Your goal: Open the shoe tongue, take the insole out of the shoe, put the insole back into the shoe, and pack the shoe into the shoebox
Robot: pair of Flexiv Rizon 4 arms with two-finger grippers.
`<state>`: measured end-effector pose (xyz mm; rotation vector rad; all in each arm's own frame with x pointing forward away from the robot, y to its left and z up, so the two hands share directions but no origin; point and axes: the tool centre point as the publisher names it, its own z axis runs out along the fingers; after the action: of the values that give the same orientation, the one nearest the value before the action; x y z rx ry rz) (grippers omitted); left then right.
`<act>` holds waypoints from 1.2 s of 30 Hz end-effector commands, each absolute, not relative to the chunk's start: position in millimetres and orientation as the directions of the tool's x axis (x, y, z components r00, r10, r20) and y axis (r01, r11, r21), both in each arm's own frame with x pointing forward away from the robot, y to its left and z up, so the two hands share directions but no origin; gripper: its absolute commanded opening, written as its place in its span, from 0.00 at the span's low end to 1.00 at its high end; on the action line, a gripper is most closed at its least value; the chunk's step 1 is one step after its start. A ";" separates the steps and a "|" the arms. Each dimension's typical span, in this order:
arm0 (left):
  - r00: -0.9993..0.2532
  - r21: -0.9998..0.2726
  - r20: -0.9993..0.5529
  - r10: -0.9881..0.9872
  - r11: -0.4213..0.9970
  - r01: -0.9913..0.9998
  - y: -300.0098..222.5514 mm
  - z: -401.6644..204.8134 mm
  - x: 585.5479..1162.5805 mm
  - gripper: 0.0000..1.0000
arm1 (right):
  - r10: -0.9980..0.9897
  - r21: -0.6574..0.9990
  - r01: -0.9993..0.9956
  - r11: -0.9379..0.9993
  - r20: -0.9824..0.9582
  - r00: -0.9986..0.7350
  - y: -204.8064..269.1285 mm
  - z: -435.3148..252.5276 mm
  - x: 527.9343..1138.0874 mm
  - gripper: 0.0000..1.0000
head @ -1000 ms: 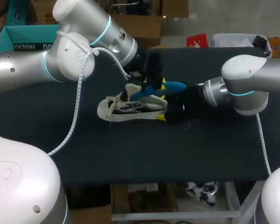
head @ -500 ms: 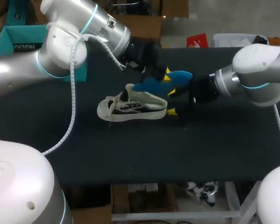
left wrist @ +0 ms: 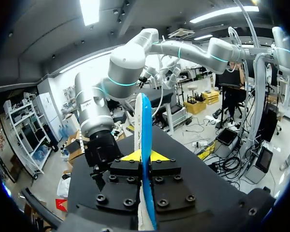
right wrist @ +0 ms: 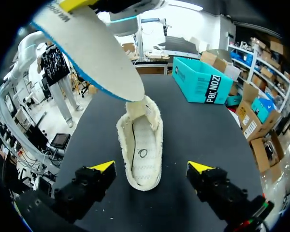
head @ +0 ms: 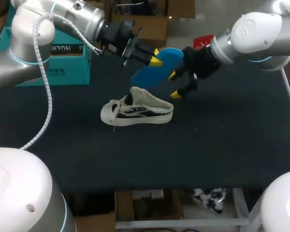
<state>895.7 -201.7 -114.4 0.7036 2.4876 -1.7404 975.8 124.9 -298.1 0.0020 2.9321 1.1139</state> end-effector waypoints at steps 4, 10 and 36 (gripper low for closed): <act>-0.897 -0.922 -0.264 0.354 0.180 0.343 -155.4 -105.0 900.8 0.00 | -0.053 0.349 -0.024 0.937 0.073 -0.996 154.2 -287.2 995.2 1.00; -0.913 -0.928 -0.273 0.305 0.168 0.333 -120.7 -104.5 888.8 0.00 | -0.068 0.261 -0.039 0.965 0.103 -0.992 173.4 -295.4 993.3 1.00; -0.970 -0.948 -0.227 0.083 0.210 0.239 5.9 -149.0 846.4 0.00 | 0.011 0.004 0.011 1.000 0.007 -1.000 211.0 -341.8 985.3 0.85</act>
<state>853.8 -0.6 -147.1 0.4058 2.4016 -1.8934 986.0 208.1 -339.3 0.0008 3.1527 0.1126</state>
